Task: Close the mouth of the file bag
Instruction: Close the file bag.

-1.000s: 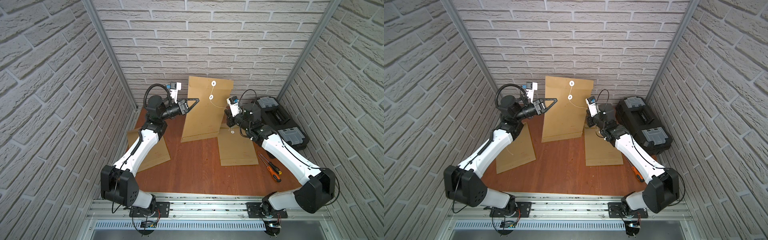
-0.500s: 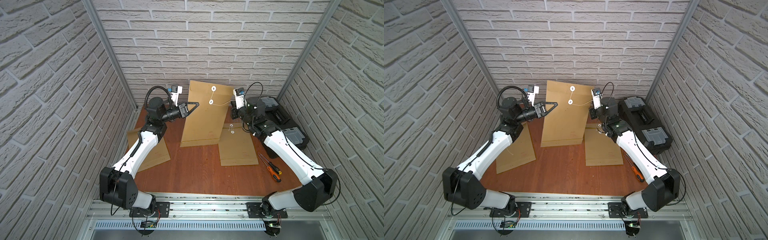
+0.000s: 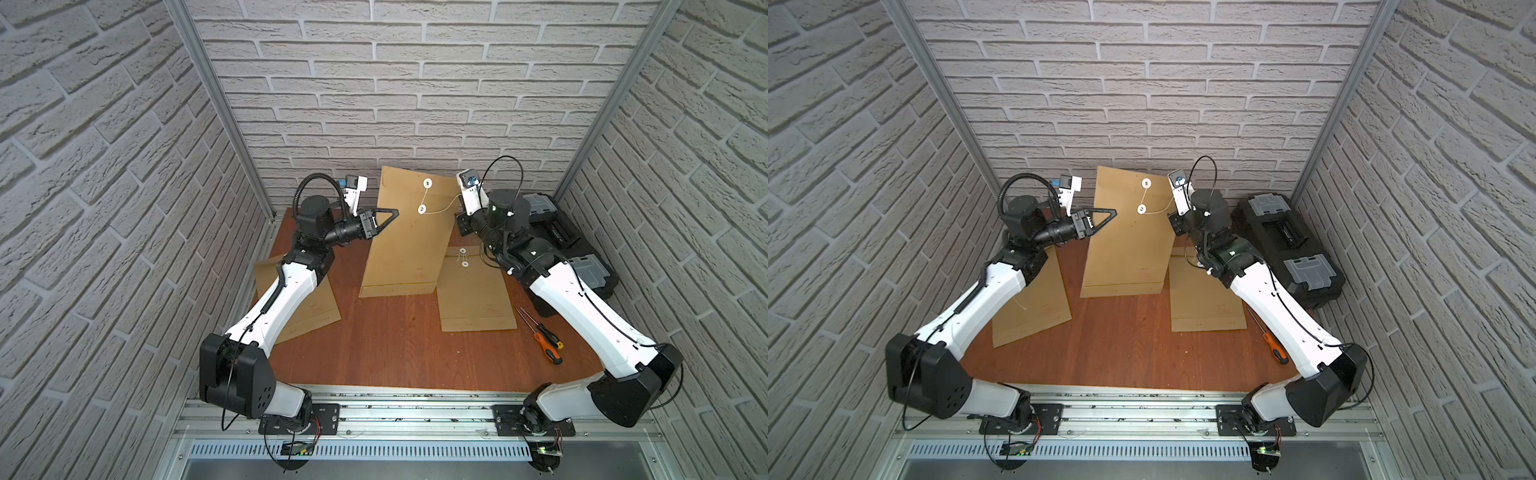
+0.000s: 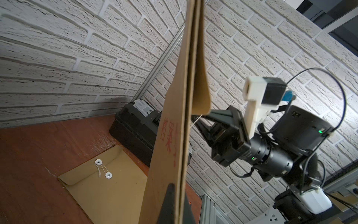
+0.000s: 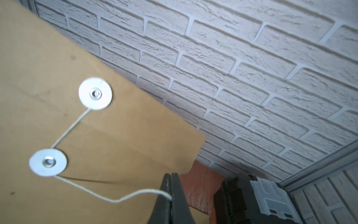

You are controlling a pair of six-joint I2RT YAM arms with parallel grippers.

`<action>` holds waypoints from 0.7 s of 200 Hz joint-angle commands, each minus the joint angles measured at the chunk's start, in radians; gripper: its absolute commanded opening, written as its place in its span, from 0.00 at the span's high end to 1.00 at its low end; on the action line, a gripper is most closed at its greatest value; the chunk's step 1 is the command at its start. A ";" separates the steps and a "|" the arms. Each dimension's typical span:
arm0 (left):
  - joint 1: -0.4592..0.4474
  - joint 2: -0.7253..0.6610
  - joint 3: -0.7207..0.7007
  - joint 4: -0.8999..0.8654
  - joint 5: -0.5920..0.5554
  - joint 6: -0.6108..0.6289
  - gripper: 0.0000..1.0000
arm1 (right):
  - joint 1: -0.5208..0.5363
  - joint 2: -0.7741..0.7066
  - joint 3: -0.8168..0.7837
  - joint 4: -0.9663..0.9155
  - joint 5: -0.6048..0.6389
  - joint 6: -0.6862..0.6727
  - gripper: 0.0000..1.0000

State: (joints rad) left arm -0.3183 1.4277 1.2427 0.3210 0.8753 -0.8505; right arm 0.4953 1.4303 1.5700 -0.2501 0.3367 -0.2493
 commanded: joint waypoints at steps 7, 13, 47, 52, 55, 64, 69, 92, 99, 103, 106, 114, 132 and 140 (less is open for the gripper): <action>-0.027 -0.038 -0.020 0.021 0.035 0.034 1.00 | -0.012 0.041 0.057 -0.001 0.042 -0.092 0.97; -0.033 -0.039 -0.023 0.018 0.039 0.037 1.00 | -0.016 0.046 0.065 0.002 0.039 -0.097 0.97; -0.057 -0.037 -0.032 0.007 0.054 0.051 1.00 | -0.032 0.076 0.098 -0.013 0.014 -0.108 0.97; -0.059 -0.038 -0.035 0.008 0.054 0.051 1.00 | -0.032 0.078 0.102 -0.017 0.011 -0.110 0.97; -0.059 -0.039 -0.035 0.009 0.054 0.051 1.00 | -0.033 0.079 0.102 -0.020 0.010 -0.108 0.97; -0.061 -0.039 -0.039 0.010 0.051 0.051 1.00 | -0.034 0.081 0.102 -0.025 0.008 -0.108 0.97; -0.062 -0.041 -0.042 0.013 0.048 0.050 1.00 | -0.036 0.081 0.099 -0.027 0.008 -0.108 0.97; -0.061 -0.046 -0.048 0.028 0.036 0.039 1.00 | -0.047 0.064 0.059 -0.016 0.014 -0.095 0.97; -0.060 -0.046 -0.049 0.030 0.037 0.034 1.00 | -0.052 0.058 0.047 -0.010 0.015 -0.092 0.97; -0.060 -0.046 -0.047 0.034 0.037 0.031 1.00 | -0.055 0.056 0.042 -0.008 0.017 -0.090 0.97; -0.060 -0.046 -0.047 0.036 0.038 0.029 1.00 | -0.056 0.055 0.039 -0.008 0.019 -0.092 0.97; -0.061 -0.043 -0.046 0.041 0.044 0.022 1.00 | -0.061 0.055 0.036 -0.005 0.022 -0.094 0.97; -0.064 -0.039 -0.047 0.043 0.057 0.012 1.00 | -0.069 0.060 0.041 0.003 0.021 -0.103 0.97; -0.063 -0.039 -0.048 0.041 0.063 0.009 1.00 | -0.073 0.065 0.047 0.005 0.023 -0.113 0.97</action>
State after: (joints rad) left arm -0.3763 1.4166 1.1984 0.2909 0.9073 -0.8272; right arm 0.4343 1.5162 1.6154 -0.2909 0.3515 -0.3489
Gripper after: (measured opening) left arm 0.049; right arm 0.047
